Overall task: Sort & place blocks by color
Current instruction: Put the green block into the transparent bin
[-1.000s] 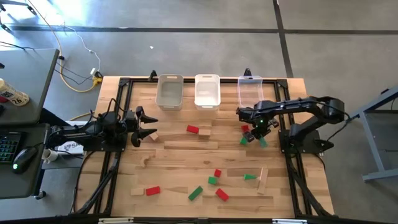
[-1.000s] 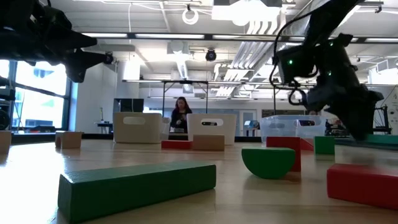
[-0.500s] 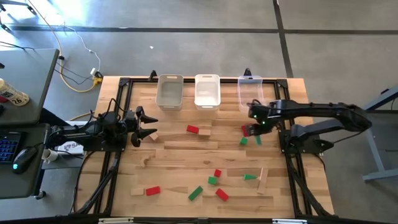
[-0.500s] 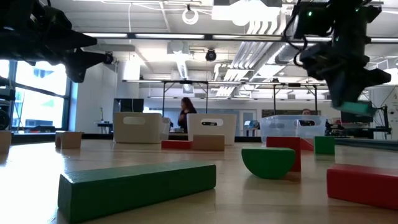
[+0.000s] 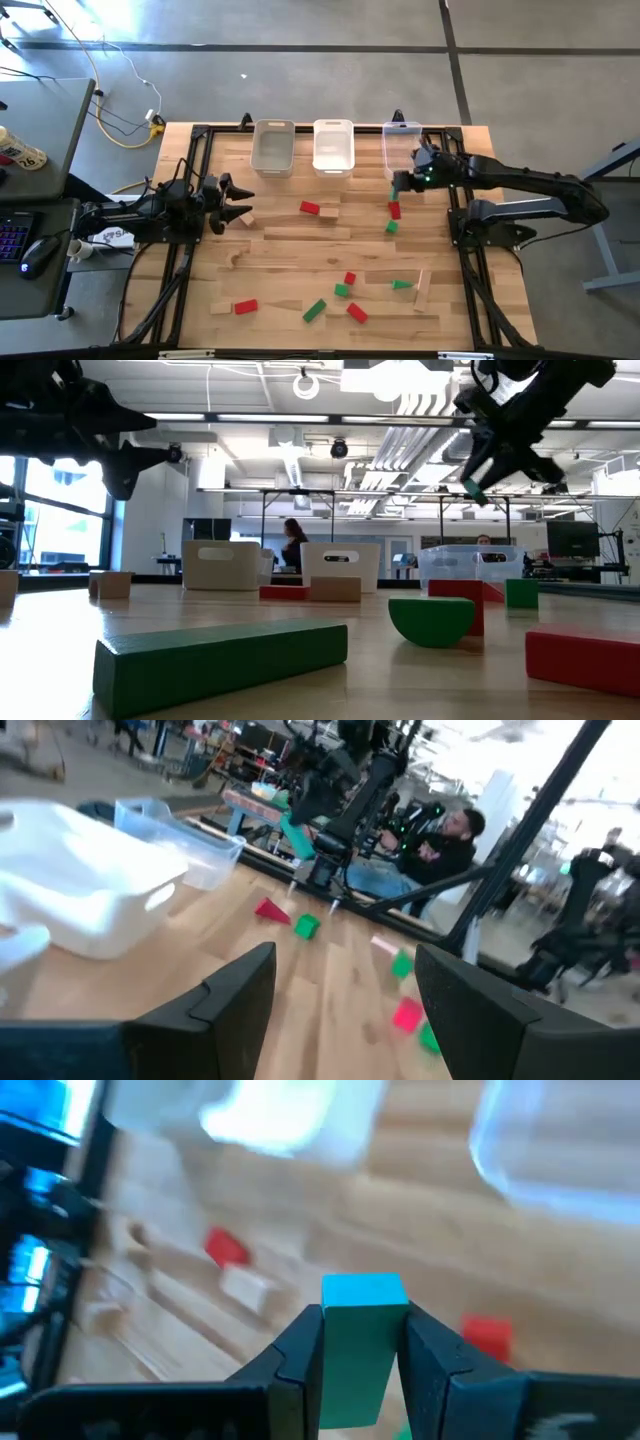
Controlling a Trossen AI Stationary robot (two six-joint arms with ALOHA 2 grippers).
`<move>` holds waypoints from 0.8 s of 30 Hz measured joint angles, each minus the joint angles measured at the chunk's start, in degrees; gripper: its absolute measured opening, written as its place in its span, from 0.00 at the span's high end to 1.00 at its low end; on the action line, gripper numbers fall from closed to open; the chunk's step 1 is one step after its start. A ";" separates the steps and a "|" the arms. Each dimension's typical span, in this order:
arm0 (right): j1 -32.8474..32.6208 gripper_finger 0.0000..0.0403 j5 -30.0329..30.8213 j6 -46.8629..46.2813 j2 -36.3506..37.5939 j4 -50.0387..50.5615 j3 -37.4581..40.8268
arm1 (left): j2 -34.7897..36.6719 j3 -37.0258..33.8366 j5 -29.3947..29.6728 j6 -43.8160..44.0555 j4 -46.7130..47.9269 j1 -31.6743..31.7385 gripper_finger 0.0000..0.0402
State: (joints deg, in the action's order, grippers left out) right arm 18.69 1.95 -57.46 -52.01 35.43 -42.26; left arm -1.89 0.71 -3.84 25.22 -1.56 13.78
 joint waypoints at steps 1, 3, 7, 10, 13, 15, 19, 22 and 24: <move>0.98 0.82 -0.01 1.25 -0.02 -1.65 0.00 | 0.00 0.02 0.00 1.32 0.00 0.02 0.43; 2.99 0.82 0.06 3.51 -0.13 -4.93 0.00 | 0.02 0.00 0.00 3.92 0.00 0.02 0.43; 7.19 0.82 0.66 8.61 -0.13 -10.54 0.00 | 0.00 0.02 -0.02 10.36 0.00 0.00 0.43; 10.21 0.82 1.61 12.69 -0.13 -13.42 0.00 | 0.00 0.02 0.16 16.18 0.00 0.02 0.43; 12.90 0.82 3.78 16.70 -0.13 -15.63 0.00 | 0.00 0.02 1.57 18.58 0.00 0.04 0.43; 14.37 0.82 5.31 20.14 -0.13 -17.42 0.00 | 0.00 0.01 2.36 19.52 0.00 0.04 0.43; 17.02 0.82 7.70 26.74 -0.13 -21.97 0.00 | 0.00 0.01 3.02 19.93 0.00 0.07 0.43; 18.54 0.81 9.24 32.02 -0.13 -24.94 0.00 | 0.00 0.02 3.23 22.91 0.00 0.07 0.43; 19.29 0.80 10.53 35.15 -0.13 -25.43 0.00 | 0.00 0.01 3.23 26.26 0.00 0.07 0.43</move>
State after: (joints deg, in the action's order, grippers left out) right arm 37.97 12.48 -22.32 -52.14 10.00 -42.26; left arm -1.89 0.72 -0.61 51.48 -1.56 13.85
